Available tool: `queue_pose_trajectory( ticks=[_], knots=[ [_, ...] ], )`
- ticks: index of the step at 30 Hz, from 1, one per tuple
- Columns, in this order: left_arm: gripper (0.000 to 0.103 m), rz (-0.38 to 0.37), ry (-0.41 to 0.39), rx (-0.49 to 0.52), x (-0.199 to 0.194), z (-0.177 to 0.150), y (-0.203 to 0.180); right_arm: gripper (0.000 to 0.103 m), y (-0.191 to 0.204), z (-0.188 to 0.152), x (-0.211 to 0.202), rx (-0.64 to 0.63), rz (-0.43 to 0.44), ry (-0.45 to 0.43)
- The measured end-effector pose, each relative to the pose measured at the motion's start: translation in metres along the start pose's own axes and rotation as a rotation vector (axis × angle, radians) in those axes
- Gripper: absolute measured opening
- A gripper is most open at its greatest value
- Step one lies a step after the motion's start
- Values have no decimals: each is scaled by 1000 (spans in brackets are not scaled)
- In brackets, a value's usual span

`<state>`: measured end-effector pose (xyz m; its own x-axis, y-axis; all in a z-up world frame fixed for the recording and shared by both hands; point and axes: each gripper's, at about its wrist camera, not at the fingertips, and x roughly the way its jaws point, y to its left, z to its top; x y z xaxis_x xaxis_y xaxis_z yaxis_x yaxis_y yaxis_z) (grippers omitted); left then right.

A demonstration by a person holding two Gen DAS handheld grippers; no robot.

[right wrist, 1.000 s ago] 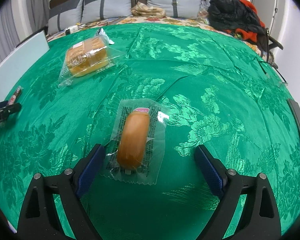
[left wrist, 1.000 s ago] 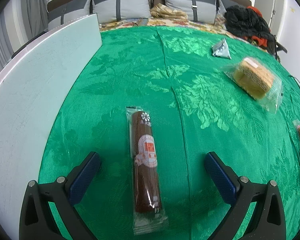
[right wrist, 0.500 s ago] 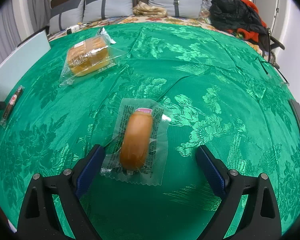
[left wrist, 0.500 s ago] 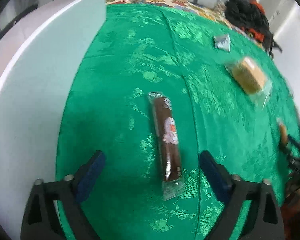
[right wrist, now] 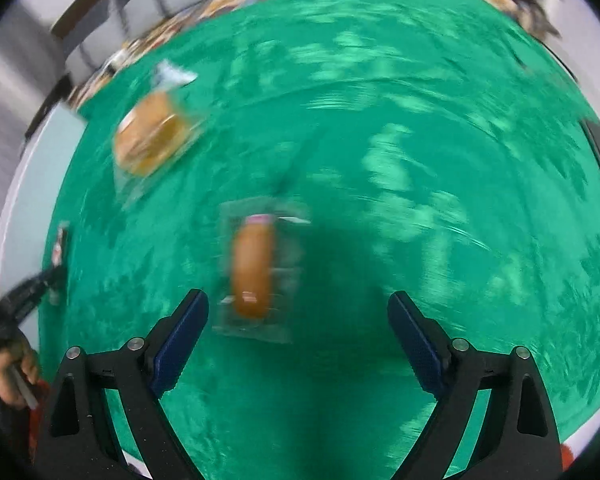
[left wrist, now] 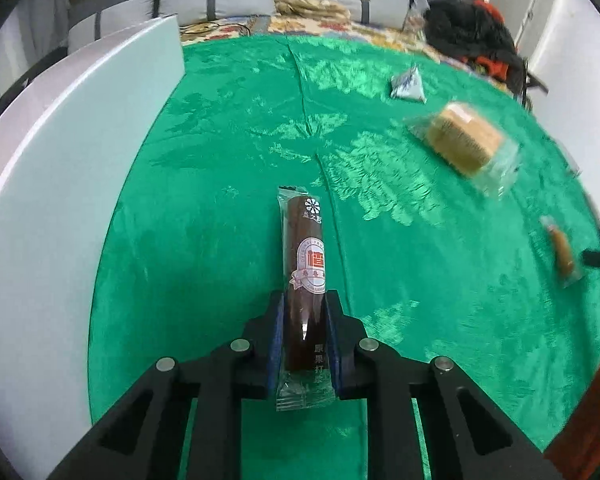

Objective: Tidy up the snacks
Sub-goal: 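Grasp the brown sausage with the left gripper while the right lifts the bun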

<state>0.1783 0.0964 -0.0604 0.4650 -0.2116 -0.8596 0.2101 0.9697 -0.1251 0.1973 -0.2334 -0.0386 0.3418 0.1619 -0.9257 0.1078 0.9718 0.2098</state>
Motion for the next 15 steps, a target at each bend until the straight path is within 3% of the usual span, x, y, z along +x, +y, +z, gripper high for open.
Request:
queue_pose_trajectory(
  ticks=[3, 5, 6, 8, 10, 13, 15],
  knots=[
    [18, -45, -23, -56, -15, -6, 3, 91, 27, 6, 17, -63, -56, 16],
    [18, -71, -40, -92, -27, -9, 7, 73, 33, 8, 35, -65, -109, 66],
    [18, -80, -50, -103, -31, -10, 8, 49, 37, 8, 32, -91, -163, 33],
    [18, -99, -77, -128, -45, -13, 11, 45, 31, 8, 26, -59, -128, 42],
    [18, -122, -97, -147, -56, -15, 12, 28, 18, 8, 16, -13, -72, 36],
    [18, -157, -128, -162, -69, -14, 10, 28, -4, 9, -5, 79, 0, 6],
    [18, -172, -137, -169, -73, -13, 9, 27, -13, 8, -10, 94, -3, 6]
  ],
)
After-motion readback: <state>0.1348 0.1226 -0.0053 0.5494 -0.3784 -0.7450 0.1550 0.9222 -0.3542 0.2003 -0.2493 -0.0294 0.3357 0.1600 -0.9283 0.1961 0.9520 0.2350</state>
